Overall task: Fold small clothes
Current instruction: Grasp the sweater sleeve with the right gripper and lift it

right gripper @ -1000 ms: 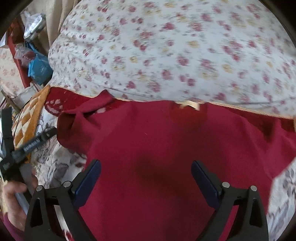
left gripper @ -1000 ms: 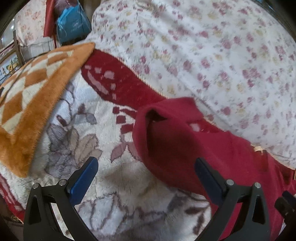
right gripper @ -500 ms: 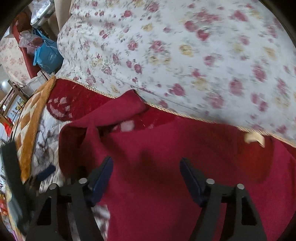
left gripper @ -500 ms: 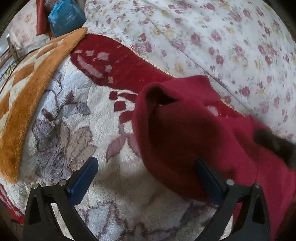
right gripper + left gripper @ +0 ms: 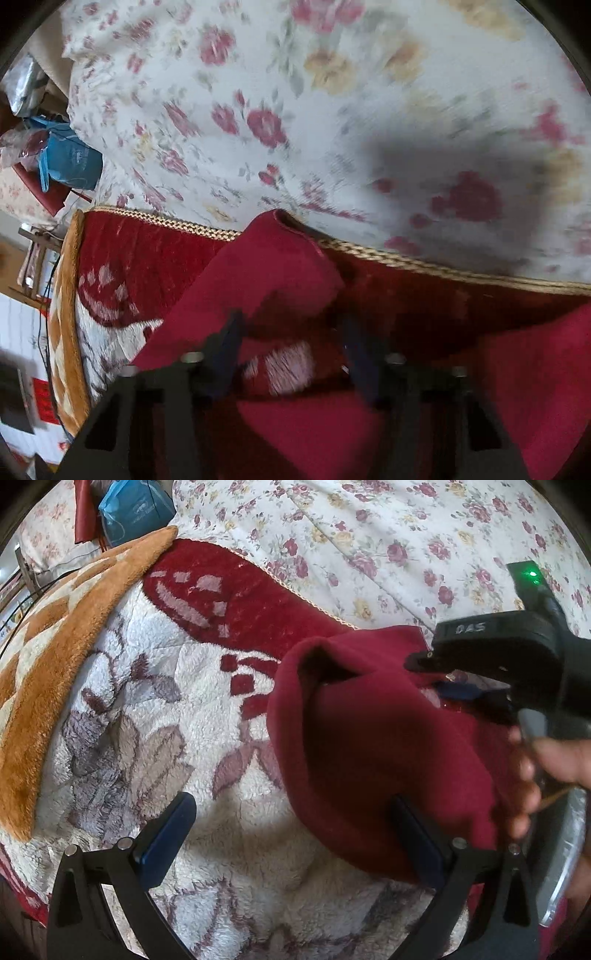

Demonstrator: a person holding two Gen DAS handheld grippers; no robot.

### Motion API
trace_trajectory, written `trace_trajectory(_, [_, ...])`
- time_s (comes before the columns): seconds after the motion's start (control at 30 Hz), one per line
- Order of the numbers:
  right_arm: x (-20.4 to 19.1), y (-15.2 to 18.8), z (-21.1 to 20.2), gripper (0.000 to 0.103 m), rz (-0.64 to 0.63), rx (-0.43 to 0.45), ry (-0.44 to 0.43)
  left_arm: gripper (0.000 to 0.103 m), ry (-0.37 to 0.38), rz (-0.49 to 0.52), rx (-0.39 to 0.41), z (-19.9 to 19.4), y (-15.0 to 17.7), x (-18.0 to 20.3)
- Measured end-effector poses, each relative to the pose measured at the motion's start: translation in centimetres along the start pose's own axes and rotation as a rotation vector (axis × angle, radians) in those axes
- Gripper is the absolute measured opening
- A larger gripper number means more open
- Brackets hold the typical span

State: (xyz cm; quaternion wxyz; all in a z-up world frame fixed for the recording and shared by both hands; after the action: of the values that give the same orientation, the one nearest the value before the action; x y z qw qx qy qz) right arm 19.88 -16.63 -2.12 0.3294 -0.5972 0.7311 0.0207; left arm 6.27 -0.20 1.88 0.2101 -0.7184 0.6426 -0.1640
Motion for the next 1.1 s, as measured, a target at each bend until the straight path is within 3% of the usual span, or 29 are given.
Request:
trace_trajectory(0.03, [-0.2,-0.1,-0.2,0.025,-0.008,0.023,0.013,0.103,-0.001,-0.002,-0.002,0.1,0.0,0.0])
trace_trajectory(0.07, [-0.3,-0.3,-0.5,0.009,-0.013,0.036,0.007,0.103,-0.003,-0.003,-0.003,0.2,0.0,0.1])
trace_trajectory(0.23, [-2.1,-0.8,-5.2,0.007,-0.038,0.135,-0.03,0.103,-0.033,0.024,0.014,0.1,0.1,0.7])
trace_trajectory(0.47, [-4.7,2.0,-18.1,0.007,-0.115,0.318,-0.089,0.103,-0.117,0.091,0.068,-0.5,0.4,2.1])
trace_trajectory(0.53, [-4.7,3.1,-21.0,0.007,-0.14,0.355,-0.066,0.103,-0.094,0.087,0.071,-1.2,0.6,2.3])
trace_trajectory(0.6, [-3.9,4.6,-24.2,0.007,-0.158,0.386,-0.041,0.103,-0.006,0.078,0.086,-3.3,1.2,2.3])
trace_trajectory(0.73, [-0.1,7.0,-29.5,0.007,-0.165,0.427,0.029,0.103,0.131,0.168,0.195,-9.4,3.7,2.8])
trace_trajectory(0.87, [5.8,9.3,-33.6,0.007,-0.114,0.45,0.131,0.103,0.225,0.192,0.224,-11.4,4.4,2.7])
trace_trajectory(1.1, [18.4,14.1,-34.4,0.007,0.054,0.386,0.318,0.103,0.16,0.239,0.146,-8.5,4.6,4.0])
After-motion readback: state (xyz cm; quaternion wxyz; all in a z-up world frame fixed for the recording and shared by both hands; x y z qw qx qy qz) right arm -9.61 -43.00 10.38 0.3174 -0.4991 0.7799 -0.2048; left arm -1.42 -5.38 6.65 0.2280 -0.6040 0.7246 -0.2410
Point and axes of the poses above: each gripper's, at about its wrist camera, not at the fingertips, and z roughly the way its jaws point, x to its right, y to its underside, the point moved 1 cm from there along z, roughly the way its jaws point
